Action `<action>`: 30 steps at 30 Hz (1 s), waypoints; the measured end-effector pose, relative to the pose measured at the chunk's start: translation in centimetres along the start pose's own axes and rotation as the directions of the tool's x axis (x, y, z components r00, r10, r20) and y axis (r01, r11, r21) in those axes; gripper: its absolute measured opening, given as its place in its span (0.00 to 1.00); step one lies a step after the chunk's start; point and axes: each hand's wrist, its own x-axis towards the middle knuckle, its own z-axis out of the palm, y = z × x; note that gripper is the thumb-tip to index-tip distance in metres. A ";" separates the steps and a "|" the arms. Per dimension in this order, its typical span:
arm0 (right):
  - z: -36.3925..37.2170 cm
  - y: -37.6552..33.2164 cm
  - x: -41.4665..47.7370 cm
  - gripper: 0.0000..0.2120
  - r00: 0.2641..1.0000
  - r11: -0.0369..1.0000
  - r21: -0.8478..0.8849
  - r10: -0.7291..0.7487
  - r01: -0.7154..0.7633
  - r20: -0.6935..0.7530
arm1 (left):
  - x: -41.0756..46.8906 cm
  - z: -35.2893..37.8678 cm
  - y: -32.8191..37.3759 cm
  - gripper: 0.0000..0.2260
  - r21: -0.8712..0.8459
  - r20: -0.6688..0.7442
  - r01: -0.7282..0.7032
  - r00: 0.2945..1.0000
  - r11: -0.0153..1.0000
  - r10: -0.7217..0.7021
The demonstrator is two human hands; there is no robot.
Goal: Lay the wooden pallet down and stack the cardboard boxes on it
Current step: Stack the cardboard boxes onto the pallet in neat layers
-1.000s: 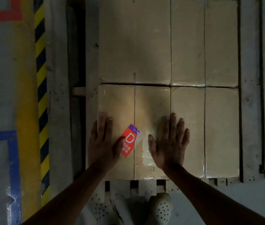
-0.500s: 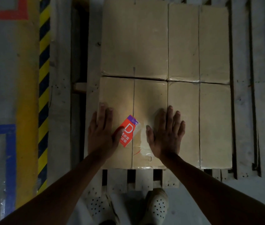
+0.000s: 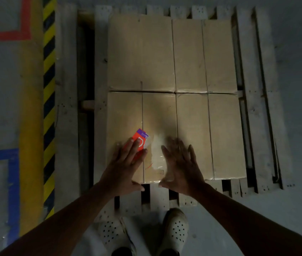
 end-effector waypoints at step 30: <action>-5.9 -1.7 -2.8 0.55 0.988 0.992 0.065 -0.114 0.107 0.106 | -6.1 -2.8 5.8 0.50 -0.216 0.199 0.442 0.893 0.870 -0.404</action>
